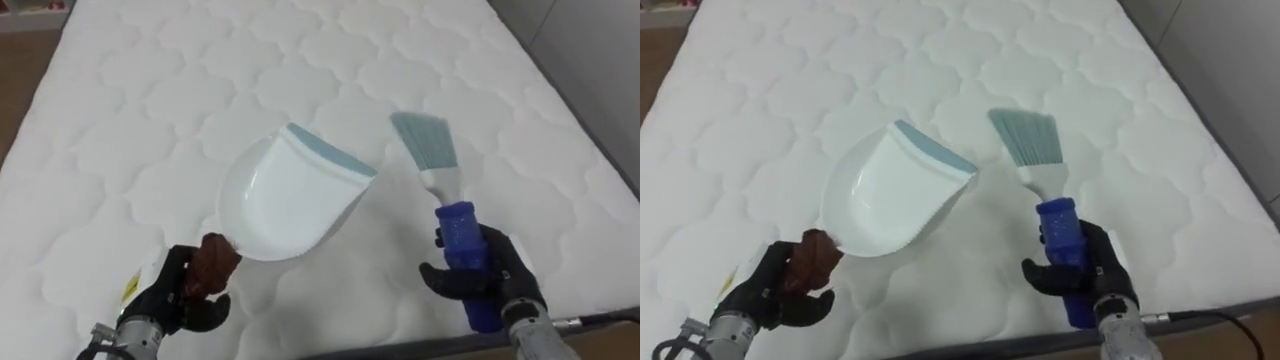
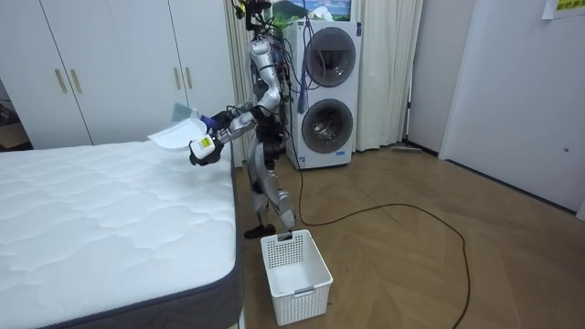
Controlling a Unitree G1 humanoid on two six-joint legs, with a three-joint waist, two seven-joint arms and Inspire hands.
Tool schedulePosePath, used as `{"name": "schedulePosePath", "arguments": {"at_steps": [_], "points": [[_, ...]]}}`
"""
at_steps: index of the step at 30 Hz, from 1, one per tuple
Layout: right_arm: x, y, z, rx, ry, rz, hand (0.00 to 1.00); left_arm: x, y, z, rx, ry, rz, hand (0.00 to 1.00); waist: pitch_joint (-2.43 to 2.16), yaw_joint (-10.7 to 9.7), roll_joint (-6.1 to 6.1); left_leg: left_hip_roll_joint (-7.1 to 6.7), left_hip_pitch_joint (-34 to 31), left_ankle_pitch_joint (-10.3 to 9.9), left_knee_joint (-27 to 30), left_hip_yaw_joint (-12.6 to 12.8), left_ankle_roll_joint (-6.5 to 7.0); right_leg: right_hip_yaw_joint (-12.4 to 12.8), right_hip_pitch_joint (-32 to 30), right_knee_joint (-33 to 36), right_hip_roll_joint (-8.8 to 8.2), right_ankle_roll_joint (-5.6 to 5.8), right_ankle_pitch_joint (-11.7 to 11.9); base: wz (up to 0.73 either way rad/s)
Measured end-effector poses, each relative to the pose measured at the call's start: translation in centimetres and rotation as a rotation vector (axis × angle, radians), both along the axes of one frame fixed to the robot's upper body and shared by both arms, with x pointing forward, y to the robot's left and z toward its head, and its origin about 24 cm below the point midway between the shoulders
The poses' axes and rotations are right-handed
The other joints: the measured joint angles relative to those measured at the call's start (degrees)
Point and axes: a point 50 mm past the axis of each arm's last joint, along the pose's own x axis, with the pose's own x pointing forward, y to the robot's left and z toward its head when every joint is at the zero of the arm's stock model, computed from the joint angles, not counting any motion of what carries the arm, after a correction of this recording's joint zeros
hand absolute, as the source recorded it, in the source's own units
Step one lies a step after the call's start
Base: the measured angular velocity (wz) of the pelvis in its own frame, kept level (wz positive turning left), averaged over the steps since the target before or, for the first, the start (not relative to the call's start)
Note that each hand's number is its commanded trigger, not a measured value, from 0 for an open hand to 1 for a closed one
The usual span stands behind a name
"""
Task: Clean bed
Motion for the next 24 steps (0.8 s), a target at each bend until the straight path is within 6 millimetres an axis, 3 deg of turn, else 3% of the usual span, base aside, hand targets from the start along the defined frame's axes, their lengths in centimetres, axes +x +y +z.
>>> {"name": "schedulePosePath", "arguments": {"at_steps": [5, 7, 11, 17, 19, 20, 22, 24], "points": [[-0.4, -0.3, -0.2, -0.014, 0.003, -0.040, 0.00, -1.5, 0.8, -2.1, -0.089, 0.096, 0.103, 0.00, -0.34, -0.09, 0.12, 0.50, 1.49, 0.03, 0.76, -0.01, -0.05, 0.24, 2.66, -1.51, 0.48, -0.08, 0.21, -0.04], [-0.9, -0.9, -0.7, -0.025, 0.028, -0.075, 0.00, -3.1, 1.5, -3.8, -0.118, 0.182, 0.182, 0.00, -0.73, -0.07, 0.05, 0.87, 2.50, 0.03, 0.60, 0.08, -0.07, 0.22, 4.26, -2.97, 0.86, -0.21, 0.36, 0.00], [-3.1, -2.5, -2.6, -0.044, 0.130, -0.159, 0.00, -6.5, 2.8, -5.6, -0.099, 0.292, 0.291, 0.00, -1.01, -0.01, -0.36, 1.24, 3.81, 0.04, 0.52, 0.07, -0.10, 0.15, 5.71, -3.31, 1.17, -0.40, 0.31, 0.01], [-7.4, -4.2, -6.2, -0.053, 0.348, -0.303, 0.00, -10.8, 4.9, -7.4, -0.045, 0.431, 0.456, 0.00, -0.65, -0.13, -0.56, 1.29, 4.47, 0.03, -0.47, -0.22, -0.32, -0.22, 6.58, -4.13, 1.15, -0.46, 0.51, 0.08], [-9.0, -4.4, -7.1, -0.056, 0.424, -0.324, 0.00, -11.6, 5.0, -7.8, -0.044, 0.448, 0.503, 0.00, 0.02, 0.21, -0.61, 1.11, 4.33, -0.11, -1.07, -1.17, -0.59, -0.10, 6.21, -4.16, 1.17, -0.38, 0.76, 0.05], [-9.3, -4.4, -7.3, -0.056, 0.438, -0.326, 0.00, -11.8, 5.0, -7.8, -0.044, 0.452, 0.508, 0.00, 0.13, 0.16, -0.66, 1.08, 4.21, -0.20, -1.20, -1.28, -0.73, -0.04, 6.01, -4.10, 1.19, -0.34, 0.75, 0.00], [-10.0, -4.2, -7.8, -0.048, 0.481, -0.324, 0.00, -12.2, 5.0, -8.0, -0.045, 0.470, 0.516, 0.00, 0.08, 0.29, -1.05, 0.99, 3.61, -0.48, -2.08, -1.27, -0.86, 0.22, 5.19, -4.00, 1.74, -0.23, 1.24, -0.03], [-10.5, -4.0, -8.3, -0.058, 0.522, -0.305, 0.00, -13.0, 4.9, -8.4, -0.046, 0.508, 0.536, 0.00, -0.32, 0.36, -1.07, 1.05, 3.53, -0.49, -1.98, -0.92, -0.85, 0.04, 5.13, -3.90, 1.73, -0.38, 1.47, -0.06]]}}
